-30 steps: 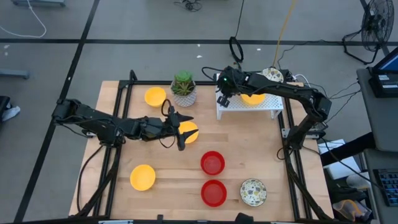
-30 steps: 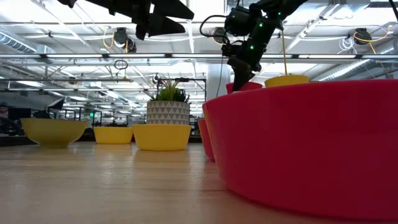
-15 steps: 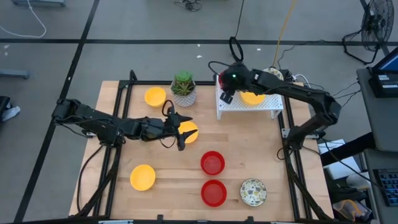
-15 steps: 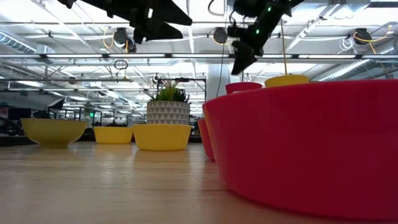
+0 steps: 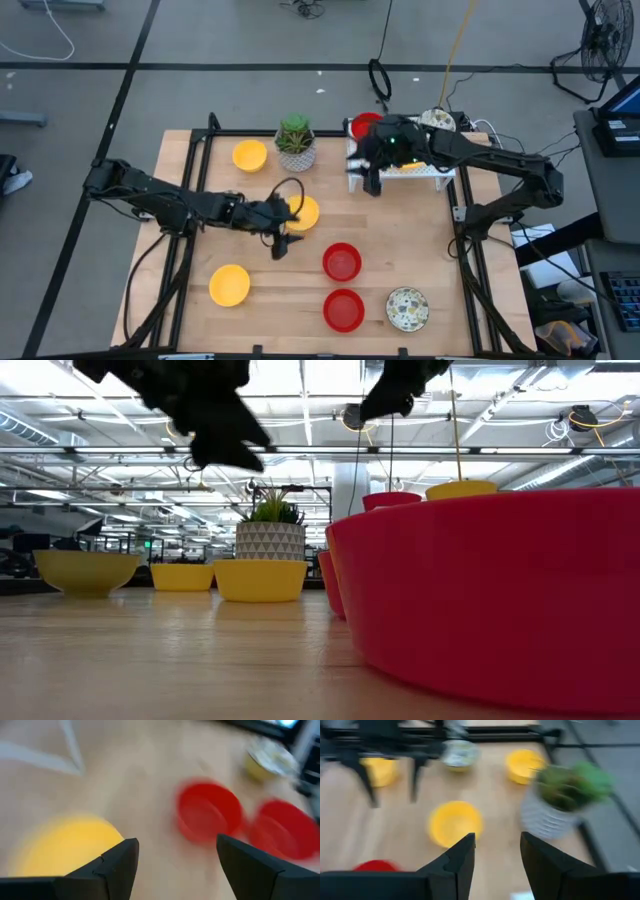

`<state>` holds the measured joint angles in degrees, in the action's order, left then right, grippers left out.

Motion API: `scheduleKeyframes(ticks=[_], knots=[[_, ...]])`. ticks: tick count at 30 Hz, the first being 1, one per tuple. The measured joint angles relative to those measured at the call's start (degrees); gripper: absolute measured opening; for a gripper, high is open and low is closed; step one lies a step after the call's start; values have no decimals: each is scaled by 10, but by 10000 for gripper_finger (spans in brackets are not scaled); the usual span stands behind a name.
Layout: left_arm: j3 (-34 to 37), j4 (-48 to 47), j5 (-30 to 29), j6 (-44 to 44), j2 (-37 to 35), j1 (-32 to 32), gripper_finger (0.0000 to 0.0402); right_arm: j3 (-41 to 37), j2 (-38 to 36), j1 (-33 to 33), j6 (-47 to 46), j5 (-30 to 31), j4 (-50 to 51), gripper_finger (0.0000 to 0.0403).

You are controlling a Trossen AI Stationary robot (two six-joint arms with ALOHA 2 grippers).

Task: Pick & Place Mini bowls
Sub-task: Stack the yellow bowl on top of the other yellow bowl on the shelf

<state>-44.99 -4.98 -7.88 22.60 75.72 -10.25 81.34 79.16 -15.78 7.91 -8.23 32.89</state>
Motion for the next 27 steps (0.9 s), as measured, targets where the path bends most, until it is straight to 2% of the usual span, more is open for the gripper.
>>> scheduleKeyframes(ticks=[5,11,14,18,21,27], knots=[[0,-72,151,167,0,-35,271,0,8,45,2,-24,-3,144],[0,-97,252,370,0,-114,271,0,12,76,5,-23,-23,142],[0,-101,254,482,0,-164,271,0,12,83,8,-23,-25,141],[0,-116,205,604,0,-219,271,0,12,84,21,-22,-26,141],[0,-166,169,668,0,-254,271,0,12,84,22,-22,-30,141],[0,-276,125,691,0,-304,271,0,12,84,34,-21,-29,141]])
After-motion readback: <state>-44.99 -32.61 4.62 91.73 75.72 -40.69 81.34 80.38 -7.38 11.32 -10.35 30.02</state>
